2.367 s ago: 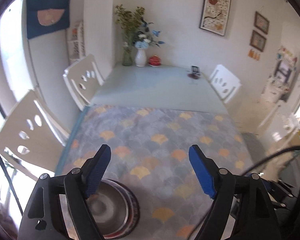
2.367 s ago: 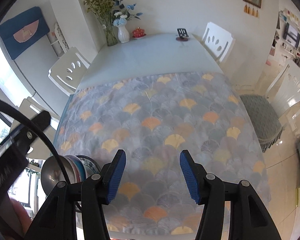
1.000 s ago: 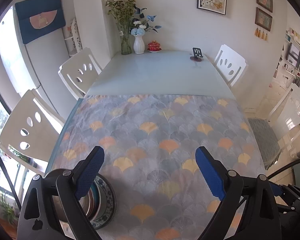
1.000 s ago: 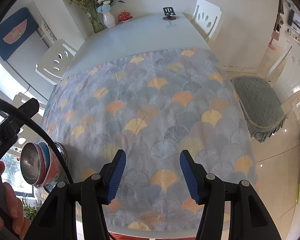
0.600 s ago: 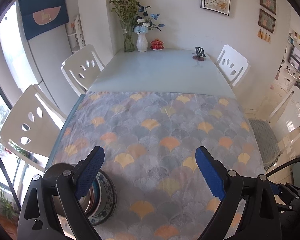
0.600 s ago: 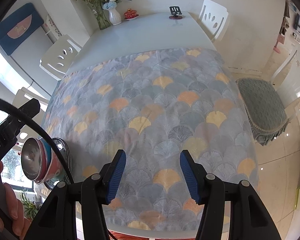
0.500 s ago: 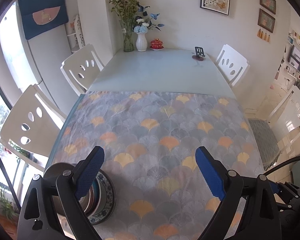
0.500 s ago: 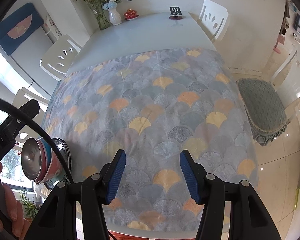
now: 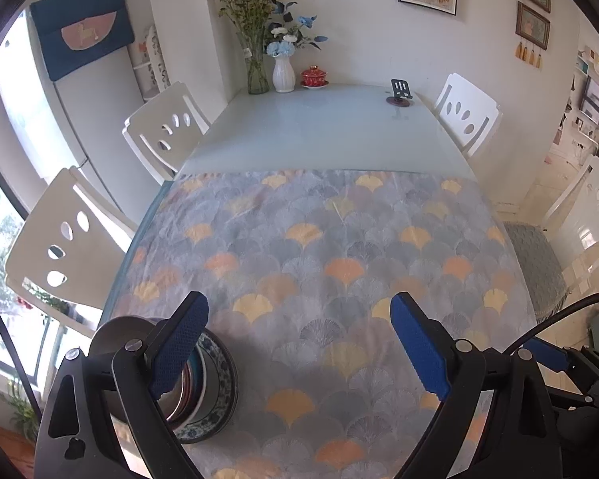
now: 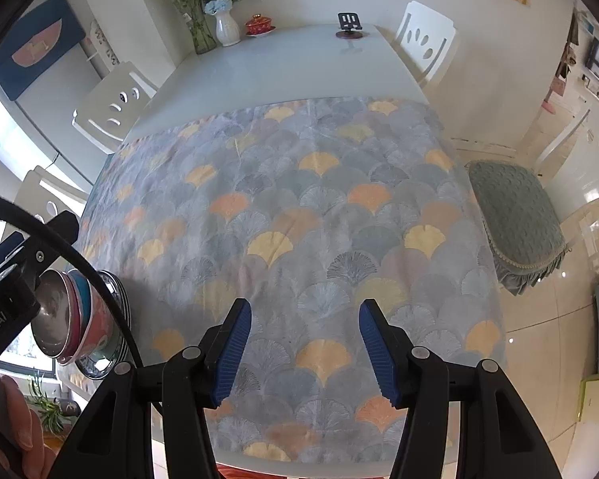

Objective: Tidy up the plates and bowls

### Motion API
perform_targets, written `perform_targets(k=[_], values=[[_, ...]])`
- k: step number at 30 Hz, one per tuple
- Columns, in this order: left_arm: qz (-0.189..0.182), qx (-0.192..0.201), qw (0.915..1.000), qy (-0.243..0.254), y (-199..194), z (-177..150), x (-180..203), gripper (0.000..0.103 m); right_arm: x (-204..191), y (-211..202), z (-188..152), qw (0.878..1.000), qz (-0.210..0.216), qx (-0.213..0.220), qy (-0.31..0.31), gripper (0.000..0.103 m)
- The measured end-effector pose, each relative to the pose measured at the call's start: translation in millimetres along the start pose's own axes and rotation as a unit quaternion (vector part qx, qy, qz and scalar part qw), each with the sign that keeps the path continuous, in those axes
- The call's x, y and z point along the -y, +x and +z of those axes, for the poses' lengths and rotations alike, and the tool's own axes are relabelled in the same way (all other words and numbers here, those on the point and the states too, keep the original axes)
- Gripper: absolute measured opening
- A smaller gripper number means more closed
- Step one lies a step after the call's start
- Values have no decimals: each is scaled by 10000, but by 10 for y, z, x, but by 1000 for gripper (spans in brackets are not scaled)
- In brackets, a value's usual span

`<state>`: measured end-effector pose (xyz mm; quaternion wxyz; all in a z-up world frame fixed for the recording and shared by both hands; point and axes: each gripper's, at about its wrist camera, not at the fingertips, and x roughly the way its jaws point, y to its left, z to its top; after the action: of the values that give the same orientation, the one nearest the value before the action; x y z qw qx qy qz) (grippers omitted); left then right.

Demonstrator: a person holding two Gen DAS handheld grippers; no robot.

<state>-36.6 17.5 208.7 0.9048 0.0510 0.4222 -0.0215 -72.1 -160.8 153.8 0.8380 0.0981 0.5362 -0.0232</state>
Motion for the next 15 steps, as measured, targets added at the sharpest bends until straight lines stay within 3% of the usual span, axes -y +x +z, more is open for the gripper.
perform_targets(k=[15], values=[[140, -52, 9999, 76, 25, -13, -8, 92, -29, 21, 16, 10000, 64, 1, -21, 54]])
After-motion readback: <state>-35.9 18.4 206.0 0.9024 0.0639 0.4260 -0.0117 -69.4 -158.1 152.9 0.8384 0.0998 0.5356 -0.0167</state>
